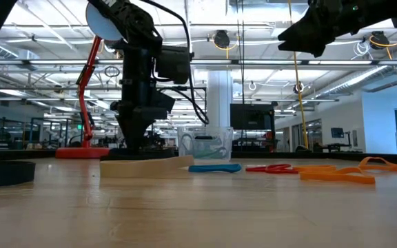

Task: Pick and place rubber bands into bin
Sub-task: Put the black rubber band into the transparent bin

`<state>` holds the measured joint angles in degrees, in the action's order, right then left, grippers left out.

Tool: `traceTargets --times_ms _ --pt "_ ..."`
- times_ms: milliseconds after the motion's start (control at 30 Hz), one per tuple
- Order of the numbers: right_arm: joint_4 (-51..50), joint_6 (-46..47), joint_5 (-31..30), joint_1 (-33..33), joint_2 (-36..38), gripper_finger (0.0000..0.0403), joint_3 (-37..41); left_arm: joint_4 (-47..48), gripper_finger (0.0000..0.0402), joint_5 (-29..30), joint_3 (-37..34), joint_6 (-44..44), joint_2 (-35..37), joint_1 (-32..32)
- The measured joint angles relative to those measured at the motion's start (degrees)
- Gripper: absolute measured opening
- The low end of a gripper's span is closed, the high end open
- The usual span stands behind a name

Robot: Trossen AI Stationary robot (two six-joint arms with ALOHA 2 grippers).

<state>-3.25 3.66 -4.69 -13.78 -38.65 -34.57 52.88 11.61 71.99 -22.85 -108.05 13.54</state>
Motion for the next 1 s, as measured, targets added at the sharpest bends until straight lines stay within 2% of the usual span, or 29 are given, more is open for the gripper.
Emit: traceTargets --times_ms 233,1000 --pt "0.0 0.14 -0.02 0.0 0.01 0.0208 0.0 -0.1 0.0066 -0.29 -0.02 0.26 -0.13 0.07" --pt "0.0 0.05 -0.02 0.02 0.0 0.0208 -0.02 -0.17 0.0064 0.09 -0.02 -0.22 -0.13 0.07"
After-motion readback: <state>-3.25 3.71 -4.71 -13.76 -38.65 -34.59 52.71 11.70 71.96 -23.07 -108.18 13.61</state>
